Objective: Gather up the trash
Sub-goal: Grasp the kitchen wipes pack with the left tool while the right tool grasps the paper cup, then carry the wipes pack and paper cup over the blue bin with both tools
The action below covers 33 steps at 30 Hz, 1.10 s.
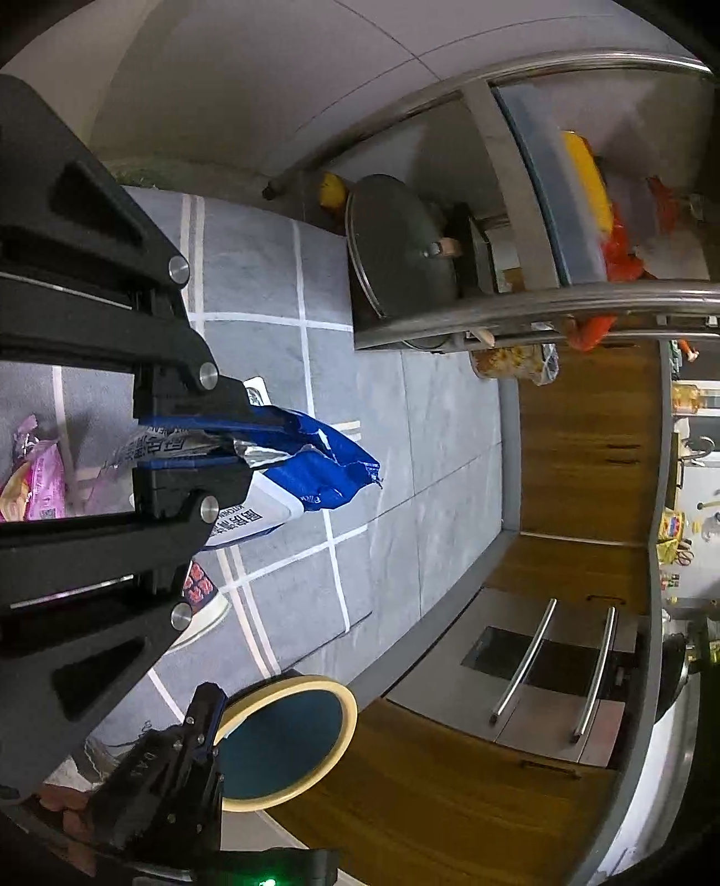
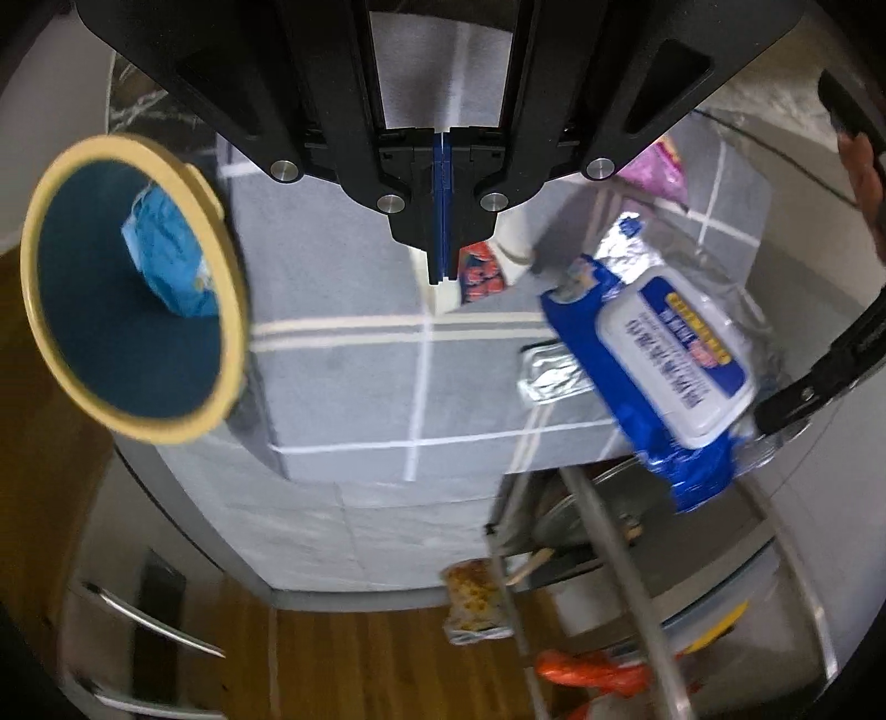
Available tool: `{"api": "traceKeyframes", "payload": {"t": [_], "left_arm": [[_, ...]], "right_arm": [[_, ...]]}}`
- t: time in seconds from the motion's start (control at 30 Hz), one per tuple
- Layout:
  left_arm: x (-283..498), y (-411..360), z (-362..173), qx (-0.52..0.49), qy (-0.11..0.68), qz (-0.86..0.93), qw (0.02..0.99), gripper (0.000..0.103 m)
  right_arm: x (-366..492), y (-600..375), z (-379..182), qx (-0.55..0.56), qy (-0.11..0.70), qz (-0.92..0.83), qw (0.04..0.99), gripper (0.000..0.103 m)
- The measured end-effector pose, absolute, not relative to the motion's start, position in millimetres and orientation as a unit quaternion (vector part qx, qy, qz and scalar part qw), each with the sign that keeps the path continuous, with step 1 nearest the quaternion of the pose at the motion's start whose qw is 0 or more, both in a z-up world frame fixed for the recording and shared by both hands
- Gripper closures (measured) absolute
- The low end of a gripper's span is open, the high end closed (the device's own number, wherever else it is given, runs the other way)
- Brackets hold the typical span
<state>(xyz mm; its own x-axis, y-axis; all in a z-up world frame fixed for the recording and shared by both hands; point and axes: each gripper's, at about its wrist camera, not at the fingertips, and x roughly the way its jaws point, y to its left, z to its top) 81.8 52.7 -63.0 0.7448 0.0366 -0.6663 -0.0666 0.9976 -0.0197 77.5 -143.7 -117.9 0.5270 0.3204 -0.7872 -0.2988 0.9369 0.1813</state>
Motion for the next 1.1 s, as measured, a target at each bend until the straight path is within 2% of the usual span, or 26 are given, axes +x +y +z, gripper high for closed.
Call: {"api": "traceKeyframes", "payload": {"t": [0.07,0.2,0.53,0.67,0.73,0.77,0.83,0.9,1.1], "left_arm": [[80.2,47.1,-59.0,-0.004,0.349,0.031,0.937,0.096],[78.6,43.7,-53.7,0.011,0.339,0.029,0.94,0.096],[84.9,57.9,-58.9,-0.001,0.343,0.033,0.939,0.096],[89.1,59.8,-60.6,-0.006,0.345,0.029,0.938,0.096],[91.6,60.4,-61.9,-0.007,0.346,0.027,0.938,0.096],[92.9,60.3,-62.5,-0.008,0.347,0.026,0.938,0.096],[95.6,59.8,-63.0,-0.01,0.346,0.024,0.938,0.096],[97.6,59.2,-62.9,-0.012,0.345,0.022,0.938,0.096],[101.2,55.0,-61.0,-0.008,0.341,0.016,0.94,0.096]], "right_arm": [[83.7,-152.5,-124.0,0.033,0.467,0.168,0.868,0.099],[92.5,-158.1,-133.8,0.056,0.48,0.161,0.861,0.081],[105.8,-124.7,-156.1,0.039,0.511,0.183,0.839,0.076],[115.2,-126.7,-167.7,0.047,0.526,0.169,0.832,0.063],[119.1,-125.2,-173.4,0.055,0.534,0.178,0.825,0.063],[120.0,-123.9,-174.9,0.058,0.537,0.184,0.821,0.066],[121.5,-120.8,-178.8,0.063,0.545,0.2,0.812,0.082],[120.7,-118.3,-176.2,0.063,0.537,0.213,0.814,0.091],[116.4,-115.2,-157.5,0.055,0.509,0.224,0.829,0.097]]}}
